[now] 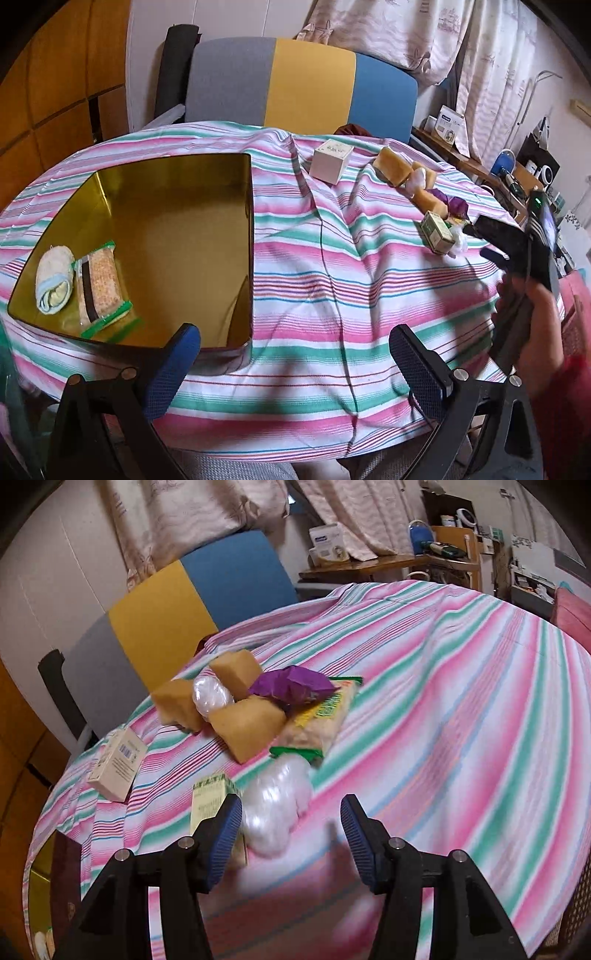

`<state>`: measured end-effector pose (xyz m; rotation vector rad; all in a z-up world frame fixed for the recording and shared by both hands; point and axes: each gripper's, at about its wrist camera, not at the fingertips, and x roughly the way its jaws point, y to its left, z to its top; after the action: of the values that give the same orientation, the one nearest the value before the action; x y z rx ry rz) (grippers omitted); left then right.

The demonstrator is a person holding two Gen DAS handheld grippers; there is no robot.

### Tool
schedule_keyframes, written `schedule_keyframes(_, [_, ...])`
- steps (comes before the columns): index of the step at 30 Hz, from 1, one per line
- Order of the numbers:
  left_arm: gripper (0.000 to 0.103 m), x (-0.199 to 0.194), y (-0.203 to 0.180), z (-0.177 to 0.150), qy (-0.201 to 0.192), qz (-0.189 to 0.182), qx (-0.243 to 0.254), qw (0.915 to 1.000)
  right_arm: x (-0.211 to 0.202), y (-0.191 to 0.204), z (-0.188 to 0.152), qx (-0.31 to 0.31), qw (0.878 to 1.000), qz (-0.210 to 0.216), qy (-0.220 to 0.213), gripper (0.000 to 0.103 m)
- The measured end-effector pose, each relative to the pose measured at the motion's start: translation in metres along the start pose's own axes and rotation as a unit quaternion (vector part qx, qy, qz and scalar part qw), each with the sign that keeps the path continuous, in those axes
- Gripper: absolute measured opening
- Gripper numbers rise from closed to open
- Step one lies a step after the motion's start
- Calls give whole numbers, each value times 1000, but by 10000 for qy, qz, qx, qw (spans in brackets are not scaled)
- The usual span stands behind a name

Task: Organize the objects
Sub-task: 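Grasp the plastic bundle with the right gripper while the left grasps the medicine box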

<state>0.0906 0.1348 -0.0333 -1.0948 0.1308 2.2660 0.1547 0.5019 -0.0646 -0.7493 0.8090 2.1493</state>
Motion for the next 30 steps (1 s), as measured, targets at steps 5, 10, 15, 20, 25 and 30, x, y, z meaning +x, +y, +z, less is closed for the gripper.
schedule_keyframes(5, [103, 1, -8, -5, 82, 13, 130, 9999, 22, 5, 1, -214, 9996, -42, 168, 57])
schedule_keyframes(10, [103, 3, -21, -5, 112, 14, 332, 9994, 33, 12, -6, -659, 9975, -80, 224, 54])
schedule_keyframes(15, [103, 10, -33, 10, 68, 17, 397, 9992, 25, 2, -12, -485, 9984, 283, 121, 38])
schedule_keyframes(20, [103, 23, -49, 27, 113, -1, 420, 9991, 12, -10, -18, -350, 9987, 373, -17, 37])
schedule_keyframes(25, [103, 44, -77, 43, 235, -70, 632, 9977, 2, -34, -23, 33, 9990, 396, -208, 37])
schedule_keyframes(30, [103, 76, -111, 60, 472, -295, 863, 9947, -4, -53, -21, 377, 9977, 375, -417, 37])
